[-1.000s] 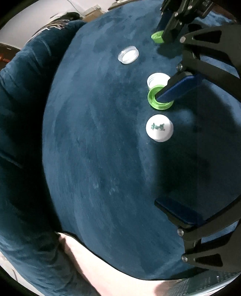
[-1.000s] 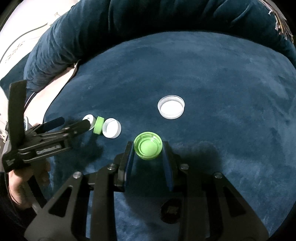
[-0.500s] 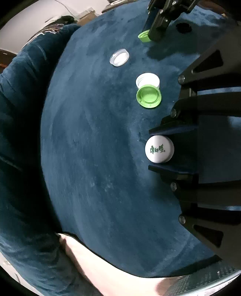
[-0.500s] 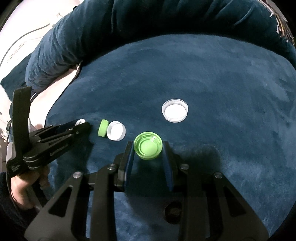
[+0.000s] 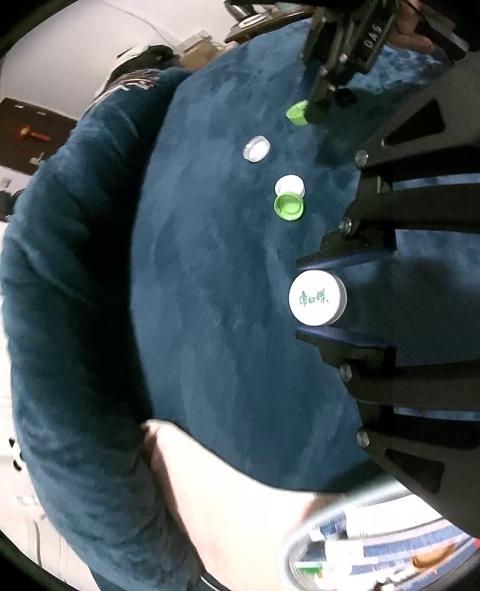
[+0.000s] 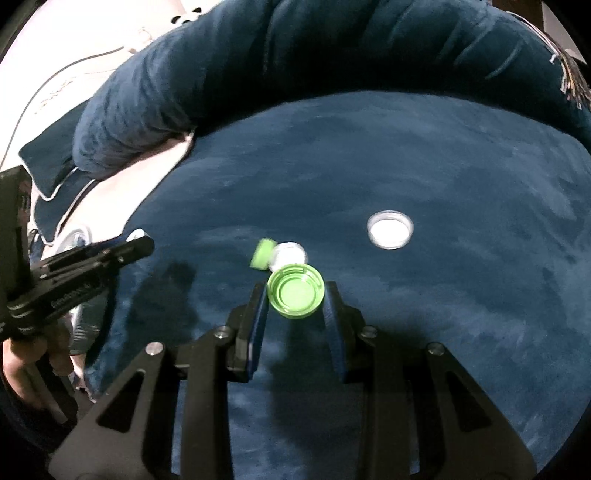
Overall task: Organize objects
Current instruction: 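Carry the green and white caps over the basket and open both grippers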
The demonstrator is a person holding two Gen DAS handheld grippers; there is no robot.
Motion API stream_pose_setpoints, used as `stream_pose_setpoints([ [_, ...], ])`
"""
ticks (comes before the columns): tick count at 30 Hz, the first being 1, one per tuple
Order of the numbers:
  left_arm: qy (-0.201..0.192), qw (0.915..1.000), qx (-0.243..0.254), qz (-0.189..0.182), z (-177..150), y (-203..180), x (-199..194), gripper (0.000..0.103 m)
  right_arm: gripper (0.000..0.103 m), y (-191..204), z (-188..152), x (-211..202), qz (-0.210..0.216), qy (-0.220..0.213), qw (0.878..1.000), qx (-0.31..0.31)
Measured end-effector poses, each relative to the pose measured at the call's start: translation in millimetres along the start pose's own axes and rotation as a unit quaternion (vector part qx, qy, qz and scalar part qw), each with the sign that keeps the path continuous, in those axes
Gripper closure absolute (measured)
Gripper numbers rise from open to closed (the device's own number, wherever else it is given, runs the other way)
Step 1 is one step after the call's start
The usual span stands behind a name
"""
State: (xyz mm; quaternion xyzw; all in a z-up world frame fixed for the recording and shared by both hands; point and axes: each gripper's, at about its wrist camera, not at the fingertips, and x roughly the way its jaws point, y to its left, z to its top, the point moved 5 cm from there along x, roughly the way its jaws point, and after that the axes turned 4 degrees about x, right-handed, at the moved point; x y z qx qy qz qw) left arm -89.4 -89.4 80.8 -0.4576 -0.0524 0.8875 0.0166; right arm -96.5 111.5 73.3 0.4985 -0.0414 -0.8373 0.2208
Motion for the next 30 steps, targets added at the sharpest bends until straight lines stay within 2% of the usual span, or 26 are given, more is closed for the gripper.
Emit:
stream_pose_setpoints([
  [8,-0.02,0.9985,-0.047,0.021,-26,64,-53,0.072,0.072,67,-15,-3,0.047,0.002,0.998,-0.033],
  [15,-0.06,0.9902,-0.109,0.065,-36,152,-106,0.072,0.072,161,-7,-3,0.099,-0.004,0.991,-0.087],
  [21,-0.084,0.9709,-0.203,0.096,-53,245,-143,0.072,0.072,258,-2,0,0.149,-0.003,0.979,-0.138],
  [25,-0.092,0.9538,-0.27,0.095,-71,293,-151,0.072,0.072,309,-6,9,0.179,0.011,0.972,-0.154],
  [28,-0.087,0.9443,-0.303,0.093,-83,312,-148,0.072,0.072,335,-10,17,0.185,0.02,0.969,-0.165],
  [30,-0.079,0.9431,-0.31,0.092,-88,316,-143,0.072,0.071,351,-10,24,0.188,0.026,0.967,-0.168],
])
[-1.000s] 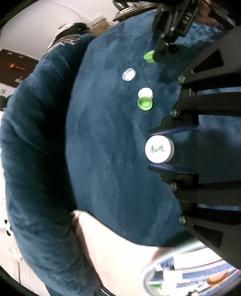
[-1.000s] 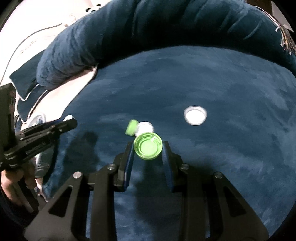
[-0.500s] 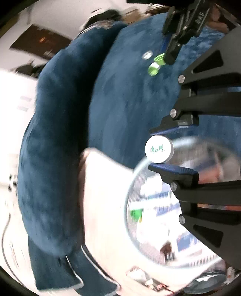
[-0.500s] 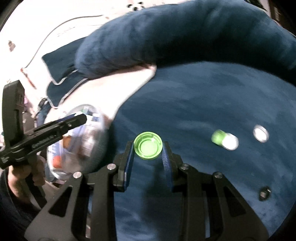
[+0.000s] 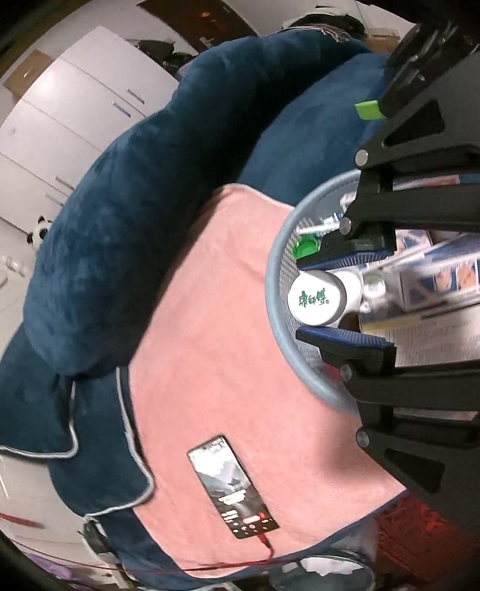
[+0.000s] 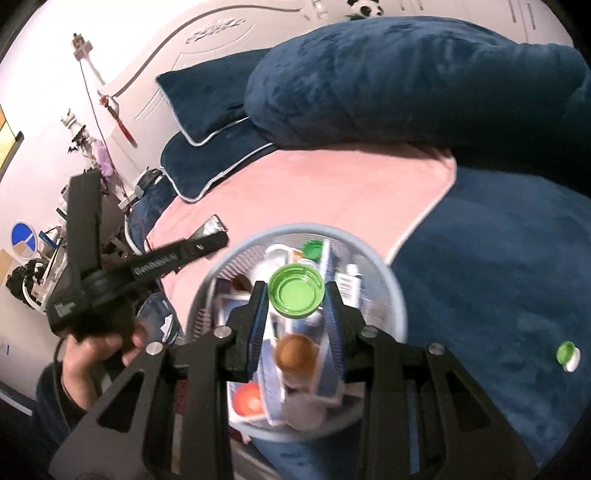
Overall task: Organize objects
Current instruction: 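Carry the green and white caps over the basket and open both grippers, then move both open grippers back over the remaining caps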
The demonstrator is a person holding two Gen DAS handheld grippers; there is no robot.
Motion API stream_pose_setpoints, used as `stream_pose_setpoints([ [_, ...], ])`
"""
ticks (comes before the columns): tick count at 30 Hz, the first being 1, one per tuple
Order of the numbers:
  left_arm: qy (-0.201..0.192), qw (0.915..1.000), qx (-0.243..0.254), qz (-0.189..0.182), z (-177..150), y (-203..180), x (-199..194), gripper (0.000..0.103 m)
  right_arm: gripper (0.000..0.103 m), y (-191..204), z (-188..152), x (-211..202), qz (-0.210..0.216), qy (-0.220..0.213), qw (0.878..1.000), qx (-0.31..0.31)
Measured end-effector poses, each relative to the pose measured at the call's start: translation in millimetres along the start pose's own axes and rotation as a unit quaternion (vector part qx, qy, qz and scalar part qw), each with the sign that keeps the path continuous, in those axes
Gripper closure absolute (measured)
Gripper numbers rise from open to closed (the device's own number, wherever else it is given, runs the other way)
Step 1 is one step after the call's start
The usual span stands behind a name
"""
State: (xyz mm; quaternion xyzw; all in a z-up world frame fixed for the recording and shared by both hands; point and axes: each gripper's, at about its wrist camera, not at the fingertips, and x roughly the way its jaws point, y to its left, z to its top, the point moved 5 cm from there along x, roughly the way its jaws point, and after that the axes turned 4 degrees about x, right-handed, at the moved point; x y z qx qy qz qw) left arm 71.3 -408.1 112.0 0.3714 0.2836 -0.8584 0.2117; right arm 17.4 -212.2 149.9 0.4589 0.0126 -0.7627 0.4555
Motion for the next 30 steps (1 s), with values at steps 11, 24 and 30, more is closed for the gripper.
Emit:
stream_pose_setpoints([
  [11,0.008,0.9982,-0.01,0.058,-8,22,4,0.001,0.012,11,10,16,-0.008,-0.007,1.0,0.022],
  [24,0.003,0.9928,0.083,0.087,-14,-28,4,0.001,0.0,-57,9,-13,-0.101,-0.021,0.994,0.041],
  [30,0.005,0.9901,0.114,0.081,-17,-62,6,0.001,0.0,-82,9,-38,-0.117,-0.034,0.991,0.051],
])
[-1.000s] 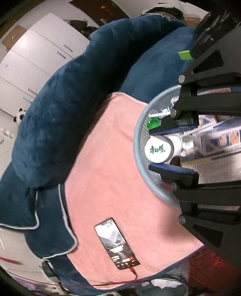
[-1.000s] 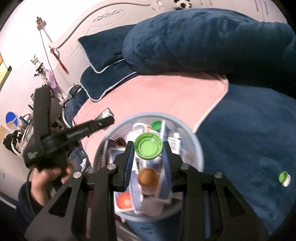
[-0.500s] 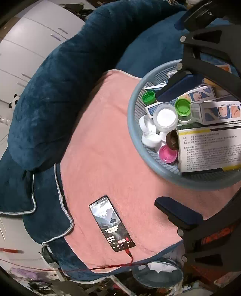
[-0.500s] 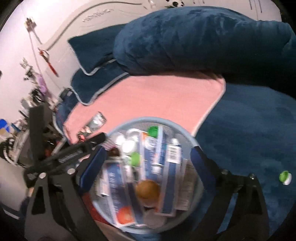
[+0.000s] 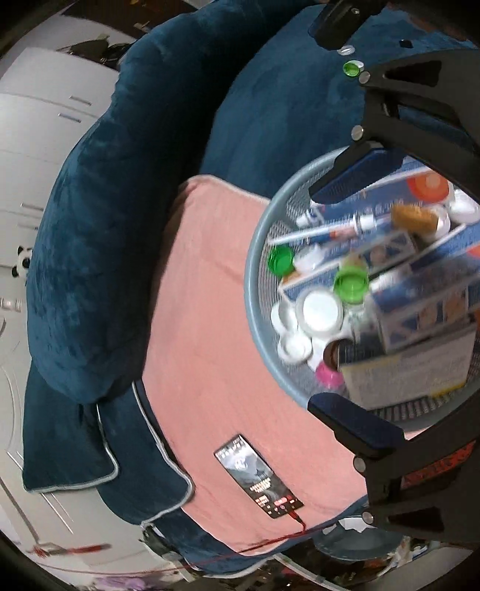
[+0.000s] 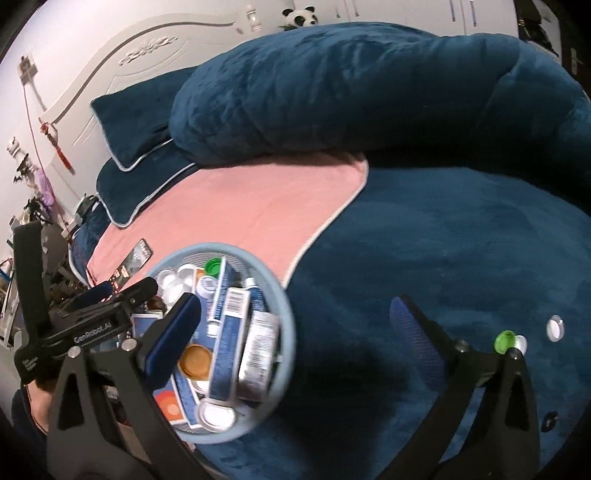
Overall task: Organize objects
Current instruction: 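Move both open grippers back over the remaining caps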
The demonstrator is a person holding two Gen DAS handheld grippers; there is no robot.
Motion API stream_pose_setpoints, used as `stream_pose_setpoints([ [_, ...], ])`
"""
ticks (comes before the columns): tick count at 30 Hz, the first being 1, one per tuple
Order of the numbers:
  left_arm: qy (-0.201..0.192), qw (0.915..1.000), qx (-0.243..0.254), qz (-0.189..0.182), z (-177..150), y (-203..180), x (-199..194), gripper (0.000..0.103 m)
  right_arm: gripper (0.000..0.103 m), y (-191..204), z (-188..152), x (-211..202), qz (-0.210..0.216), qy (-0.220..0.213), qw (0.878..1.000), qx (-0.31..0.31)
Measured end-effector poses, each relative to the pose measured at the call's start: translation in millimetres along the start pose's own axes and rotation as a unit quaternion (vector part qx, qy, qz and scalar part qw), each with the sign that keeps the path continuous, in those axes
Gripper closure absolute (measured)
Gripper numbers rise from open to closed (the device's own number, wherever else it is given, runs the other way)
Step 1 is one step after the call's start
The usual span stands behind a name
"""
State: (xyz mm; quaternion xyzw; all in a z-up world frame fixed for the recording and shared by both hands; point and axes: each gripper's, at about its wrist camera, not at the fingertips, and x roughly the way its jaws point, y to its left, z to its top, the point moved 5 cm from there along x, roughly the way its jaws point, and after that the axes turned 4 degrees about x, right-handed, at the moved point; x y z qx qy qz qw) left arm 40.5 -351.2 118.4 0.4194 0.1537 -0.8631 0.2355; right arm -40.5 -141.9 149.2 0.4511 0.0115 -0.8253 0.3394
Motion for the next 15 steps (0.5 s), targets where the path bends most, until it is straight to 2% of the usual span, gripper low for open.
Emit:
stream_pose_setpoints([
  [9,-0.001,0.9989,0.038,-0.026,2,-59,-8,0.001,0.0,-51,-9,-24,-0.023,-0.008,0.999,0.021],
  [15,0.016,0.9944,0.091,-0.05,-9,-117,-8,0.001,0.0,-103,-33,-47,-0.05,-0.01,0.998,0.036],
])
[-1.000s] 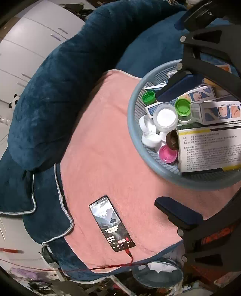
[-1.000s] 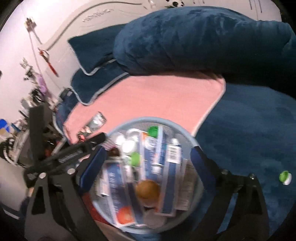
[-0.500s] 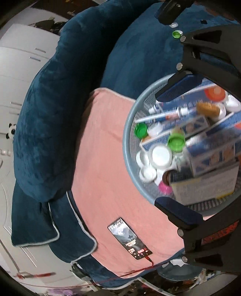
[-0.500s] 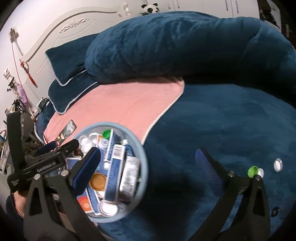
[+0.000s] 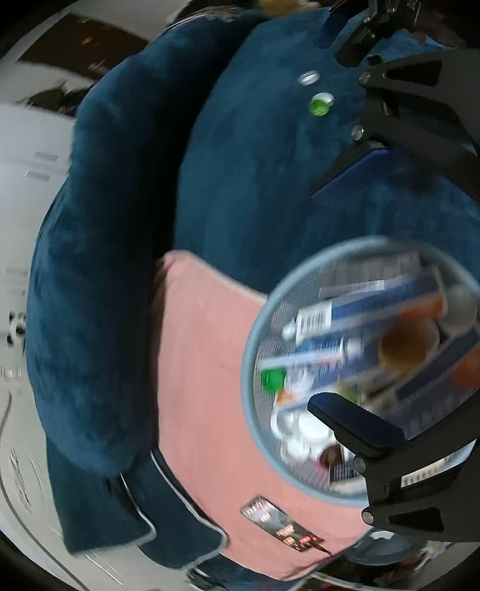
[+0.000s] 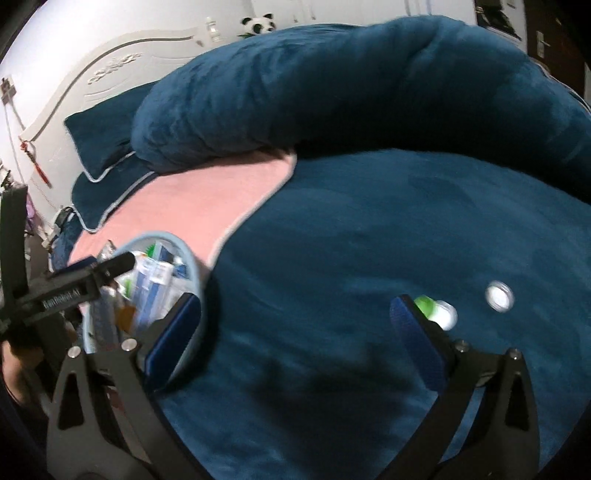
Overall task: Organize objects
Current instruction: 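Move both open grippers back over the remaining caps, then grasp the black cap with the right gripper while the left gripper grasps a green cap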
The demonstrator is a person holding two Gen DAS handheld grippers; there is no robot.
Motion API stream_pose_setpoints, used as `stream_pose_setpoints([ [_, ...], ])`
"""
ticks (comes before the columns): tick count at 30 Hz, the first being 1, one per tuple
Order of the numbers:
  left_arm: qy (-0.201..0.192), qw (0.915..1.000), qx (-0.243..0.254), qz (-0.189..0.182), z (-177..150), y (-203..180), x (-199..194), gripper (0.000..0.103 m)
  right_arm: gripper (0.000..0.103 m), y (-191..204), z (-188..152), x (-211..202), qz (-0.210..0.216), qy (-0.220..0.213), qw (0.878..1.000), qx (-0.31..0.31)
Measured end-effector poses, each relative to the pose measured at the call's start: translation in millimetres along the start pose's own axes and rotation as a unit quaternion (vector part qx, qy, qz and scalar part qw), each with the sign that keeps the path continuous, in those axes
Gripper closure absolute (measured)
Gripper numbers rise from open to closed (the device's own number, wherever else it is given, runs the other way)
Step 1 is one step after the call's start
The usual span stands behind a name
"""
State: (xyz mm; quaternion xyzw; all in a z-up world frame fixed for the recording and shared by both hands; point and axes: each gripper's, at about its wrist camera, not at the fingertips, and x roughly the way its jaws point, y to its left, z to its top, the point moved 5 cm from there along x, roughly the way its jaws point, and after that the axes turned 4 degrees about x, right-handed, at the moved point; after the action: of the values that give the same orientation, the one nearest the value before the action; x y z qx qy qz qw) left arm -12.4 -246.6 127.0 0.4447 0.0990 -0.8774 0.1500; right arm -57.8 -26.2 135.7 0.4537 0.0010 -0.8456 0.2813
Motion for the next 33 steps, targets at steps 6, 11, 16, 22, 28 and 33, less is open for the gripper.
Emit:
stream_pose_setpoints([
  [6,0.036,0.9962,0.07,-0.038,-19,-76,20,0.001,0.0,-86,-42,-8,-0.054,0.023,0.997,0.046],
  [11,0.046,0.9887,0.136,-0.043,-30,-126,30,0.001,0.0,-163,-78,-13,-0.125,0.036,0.987,0.092],
  [16,0.052,0.9862,0.136,-0.079,-30,-155,36,0.001,0.002,-201,-101,-11,-0.153,0.045,0.98,0.118],
  [22,0.071,0.9798,0.148,-0.114,-34,-202,60,0.001,0.044,-210,-107,10,-0.155,0.065,0.98,0.109],
  [28,0.1,0.9723,0.116,-0.176,-39,-242,100,0.002,0.072,-214,-106,3,-0.13,0.042,0.984,0.115],
  [33,0.124,0.9717,0.081,-0.184,-50,-256,137,0.002,0.071,-223,-107,-8,-0.089,0.025,0.984,0.153],
])
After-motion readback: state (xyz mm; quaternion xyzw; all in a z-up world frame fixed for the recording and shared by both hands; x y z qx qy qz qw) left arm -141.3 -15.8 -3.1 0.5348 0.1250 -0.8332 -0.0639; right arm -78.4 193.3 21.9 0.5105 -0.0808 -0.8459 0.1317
